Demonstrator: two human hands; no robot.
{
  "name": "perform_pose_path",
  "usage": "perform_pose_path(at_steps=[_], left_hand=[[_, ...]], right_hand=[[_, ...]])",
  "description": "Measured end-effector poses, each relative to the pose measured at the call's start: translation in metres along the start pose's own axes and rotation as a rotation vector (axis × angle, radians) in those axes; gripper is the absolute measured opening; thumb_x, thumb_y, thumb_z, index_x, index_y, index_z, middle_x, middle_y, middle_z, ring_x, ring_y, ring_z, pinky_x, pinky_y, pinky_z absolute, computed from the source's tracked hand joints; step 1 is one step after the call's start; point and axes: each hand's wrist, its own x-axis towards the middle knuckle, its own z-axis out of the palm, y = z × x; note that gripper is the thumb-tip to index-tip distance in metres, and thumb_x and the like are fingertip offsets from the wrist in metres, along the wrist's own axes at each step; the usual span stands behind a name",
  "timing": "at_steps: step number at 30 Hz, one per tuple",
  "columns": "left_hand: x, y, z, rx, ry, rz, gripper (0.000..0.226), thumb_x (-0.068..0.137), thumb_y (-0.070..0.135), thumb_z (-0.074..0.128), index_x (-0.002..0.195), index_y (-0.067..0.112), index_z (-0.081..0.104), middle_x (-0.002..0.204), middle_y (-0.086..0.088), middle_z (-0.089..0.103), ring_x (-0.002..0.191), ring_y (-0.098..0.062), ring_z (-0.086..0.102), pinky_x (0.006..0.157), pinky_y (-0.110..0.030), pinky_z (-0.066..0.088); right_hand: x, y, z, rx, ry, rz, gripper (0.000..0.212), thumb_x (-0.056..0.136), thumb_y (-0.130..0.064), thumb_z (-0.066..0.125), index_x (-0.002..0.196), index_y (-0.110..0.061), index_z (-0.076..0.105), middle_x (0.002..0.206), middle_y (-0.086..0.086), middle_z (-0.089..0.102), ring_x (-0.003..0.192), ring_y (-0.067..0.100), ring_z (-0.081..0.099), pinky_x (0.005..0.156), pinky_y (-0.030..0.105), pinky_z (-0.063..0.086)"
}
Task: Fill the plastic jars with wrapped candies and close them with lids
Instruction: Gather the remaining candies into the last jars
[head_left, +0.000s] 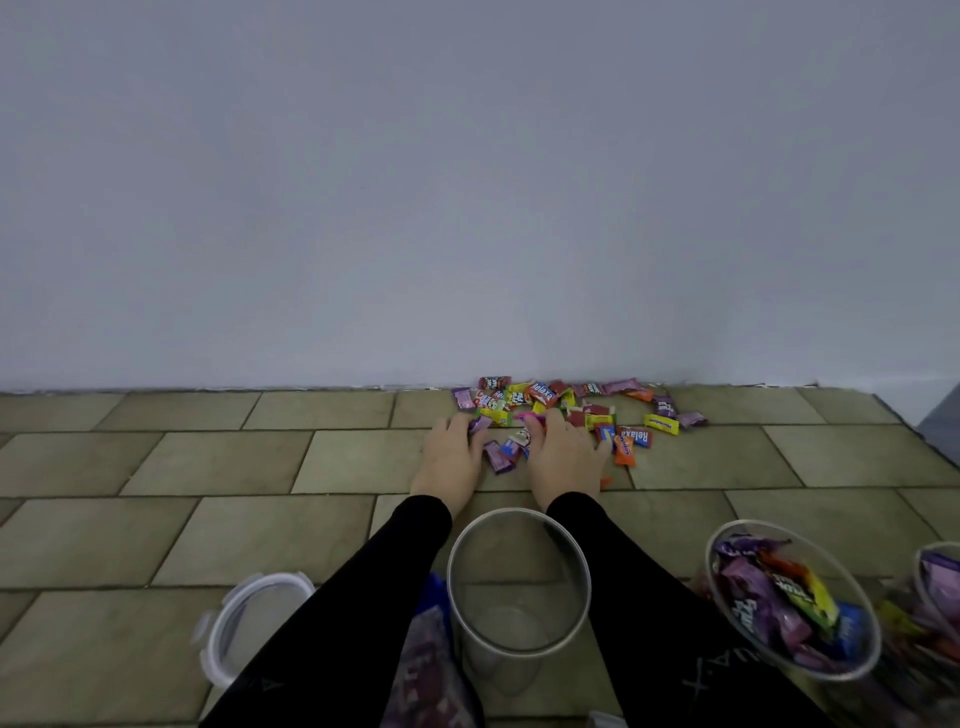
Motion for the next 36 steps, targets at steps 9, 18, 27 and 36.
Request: perform_pose_path(at_steps=[9,18,27,36], left_hand=[[-0.002,0.009,-0.015,-0.175,0.087,0.006,0.033,0.099,0.028,0.049,0.123,0.006,0.055,0.117,-0.011,0.059,0.107,-0.022,0.052,0.076,-0.017,0.028],[-0.006,0.021,-0.035,-0.295,0.158,0.050,0.028,0.098,0.029,0.050,0.116,0.010,0.060,0.107,-0.004,0.065,0.101,-0.020,0.059,0.082,-0.028,0.043],[-0.024,0.058,-0.076,-0.542,0.216,0.103,0.017,0.100,0.031,0.046,0.102,0.017,0.055,0.083,0.006,0.056,0.081,-0.013,0.053,0.066,-0.022,0.038],[-0.077,0.102,-0.116,-0.797,0.210,0.159,0.024,0.099,0.039,0.047,0.091,0.019,0.057,0.078,0.002,0.059,0.069,-0.008,0.056,0.065,-0.026,0.046]], right_hand=[[0.004,-0.007,-0.014,0.177,0.080,-0.067,0.031,0.100,-0.043,0.032,0.092,-0.016,0.047,0.078,-0.001,0.053,0.081,0.023,0.057,0.071,0.038,0.050],[-0.002,-0.009,-0.038,0.359,0.208,-0.005,0.037,0.100,-0.042,0.035,0.099,-0.012,0.055,0.088,0.007,0.063,0.085,0.028,0.058,0.070,0.039,0.048],[-0.014,-0.036,-0.091,0.683,0.202,-0.051,0.028,0.101,-0.043,0.030,0.102,-0.026,0.053,0.085,-0.005,0.059,0.075,0.015,0.056,0.062,0.030,0.041],[-0.056,-0.054,-0.148,0.900,0.103,-0.142,0.031,0.101,-0.041,0.037,0.093,-0.017,0.054,0.066,-0.007,0.047,0.058,0.006,0.044,0.052,0.019,0.035]])
